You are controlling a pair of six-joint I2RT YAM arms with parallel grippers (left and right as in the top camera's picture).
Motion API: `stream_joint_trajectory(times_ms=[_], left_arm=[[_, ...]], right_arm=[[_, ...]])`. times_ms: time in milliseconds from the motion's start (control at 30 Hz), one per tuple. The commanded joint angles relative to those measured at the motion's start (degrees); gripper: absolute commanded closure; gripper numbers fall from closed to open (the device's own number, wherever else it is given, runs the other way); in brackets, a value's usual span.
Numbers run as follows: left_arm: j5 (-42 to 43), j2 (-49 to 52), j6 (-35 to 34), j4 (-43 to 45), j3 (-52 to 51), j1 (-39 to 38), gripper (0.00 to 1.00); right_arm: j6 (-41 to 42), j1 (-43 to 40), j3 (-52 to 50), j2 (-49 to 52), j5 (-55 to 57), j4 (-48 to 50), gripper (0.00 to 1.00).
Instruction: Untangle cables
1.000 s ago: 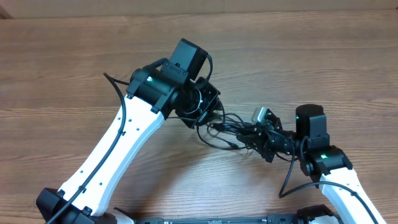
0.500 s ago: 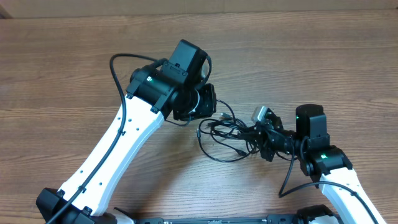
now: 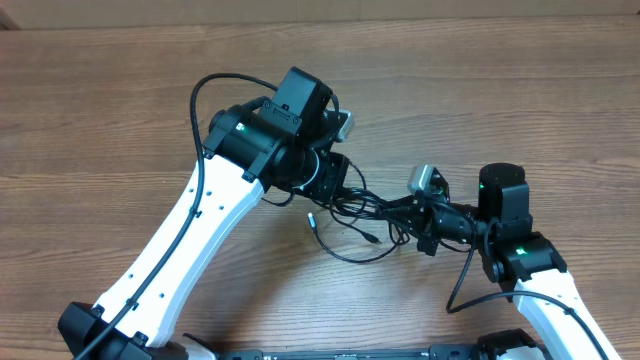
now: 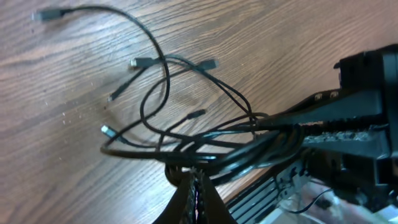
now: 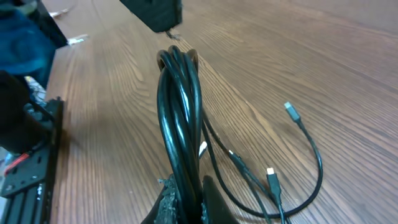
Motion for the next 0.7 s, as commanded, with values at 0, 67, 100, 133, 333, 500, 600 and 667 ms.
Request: stream_joint_trajectory(times_ms=[0,67,100,133,333,500,600,667], left_arm=[[0.90,-0.81,7.30,0.24,1.22,-0.50,0.96],[0.87,-0.81,7.85,0.70,1.20,-0.50,0.96],[0.87,-0.81,7.85,0.92,1.22,-0.50,0.96],[0.87,-0.81,7.87,1.07,1.22,-0.50,0.96],[4.61,-0.81,12.15,0.85,1.22,-0.90,0.96],[6.27,-0.81,15.34,-0.37,1.22,-1.60,0.96],[5.64,-0.83,14.56,-0.81,1.22,-1.31,0.96],[5.66,-0.83,12.33,-1.11,1.25,-0.61,0.96]], right_arm=[[3.39,0.37,1.20,-0.09,-4.44,1.70,0.96],[3.34,0.37,1.20,-0.09,-7.72,2.60,0.96],[3.37,0.37,1.20,-0.09,-8.48,2.84,0.96],[3.48,0.37,1.20,-0.09,-8.79,2.95,0.96],[5.97,0.37,1.20,-0.09,-9.09,4.92,0.96],[5.92,0.37,1.20,-0.09,-8.92,5.49,0.96],[5.97,0.37,1.20,-0.09,-6.73,5.42,0.96],[6.43,0.37,1.20,-0.09,-4.92,5.44,0.96]])
